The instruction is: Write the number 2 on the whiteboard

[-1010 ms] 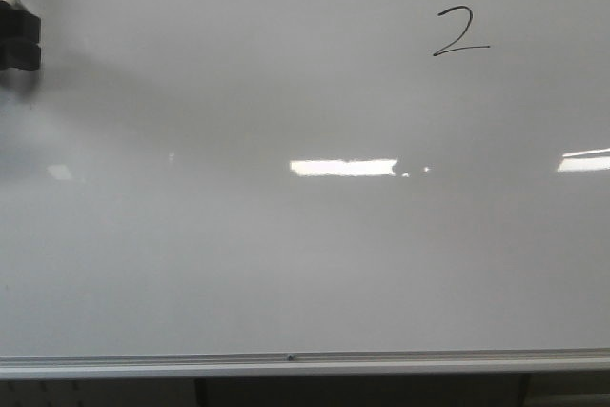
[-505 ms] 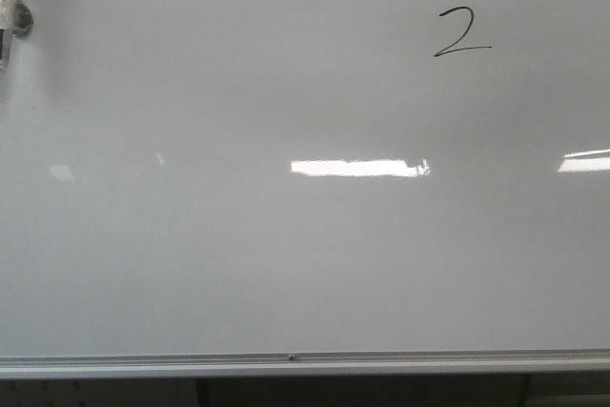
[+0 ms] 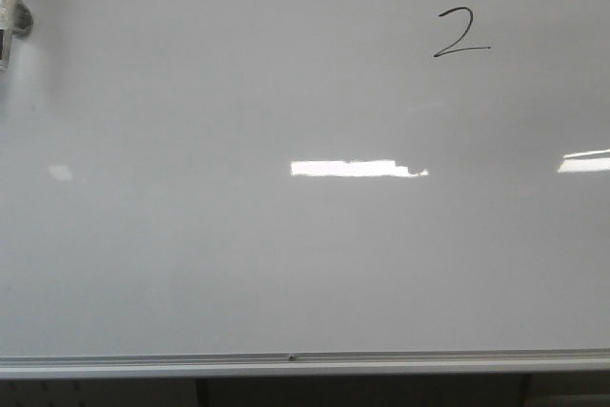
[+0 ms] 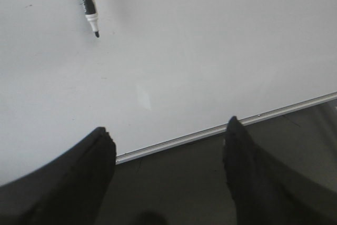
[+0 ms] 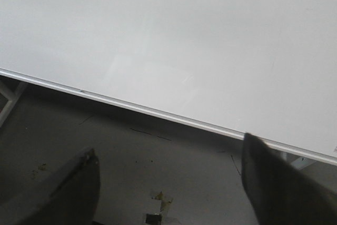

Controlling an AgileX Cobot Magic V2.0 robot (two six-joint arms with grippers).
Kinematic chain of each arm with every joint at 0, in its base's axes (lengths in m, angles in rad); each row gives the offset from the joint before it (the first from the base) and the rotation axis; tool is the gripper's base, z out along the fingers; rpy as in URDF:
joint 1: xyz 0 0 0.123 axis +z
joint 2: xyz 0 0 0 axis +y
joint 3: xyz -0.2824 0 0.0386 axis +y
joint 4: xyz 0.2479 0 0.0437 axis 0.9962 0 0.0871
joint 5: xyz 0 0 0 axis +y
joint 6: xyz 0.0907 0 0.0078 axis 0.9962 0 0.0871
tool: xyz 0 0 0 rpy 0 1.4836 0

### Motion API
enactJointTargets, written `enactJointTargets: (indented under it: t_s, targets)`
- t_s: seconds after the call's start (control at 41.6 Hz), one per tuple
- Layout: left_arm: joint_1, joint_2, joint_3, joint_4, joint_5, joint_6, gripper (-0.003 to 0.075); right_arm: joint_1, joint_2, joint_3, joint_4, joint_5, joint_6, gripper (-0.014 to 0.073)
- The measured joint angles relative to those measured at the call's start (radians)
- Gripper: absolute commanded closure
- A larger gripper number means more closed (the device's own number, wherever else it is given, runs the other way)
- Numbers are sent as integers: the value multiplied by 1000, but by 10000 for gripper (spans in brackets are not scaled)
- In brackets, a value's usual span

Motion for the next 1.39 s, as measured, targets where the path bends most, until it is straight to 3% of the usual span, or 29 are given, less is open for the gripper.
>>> enactJointTargets:
  t_s: [0.264, 0.337, 0.409, 0.697, 0.889, 1.394]
  targets:
    - [-12, -21, 0, -2, 4, 2, 285, 0, -18, 17, 0, 2, 0, 15]
    - [-12, -21, 0, -2, 4, 2, 326, 0, -18, 17, 0, 2, 0, 32]
    - [-12, -21, 0, -2, 4, 2, 389, 0, -18, 17, 0, 2, 0, 101]
    - [-12, -21, 0, -2, 6, 2, 646, 0, -18, 17, 0, 2, 0, 512]
    - [-12, -21, 0, -2, 6, 2, 741, 0, -18, 17, 0, 2, -14, 662]
    - [-12, -21, 0, -2, 6, -25, 741, 0, -18, 17, 0, 2, -33, 662]
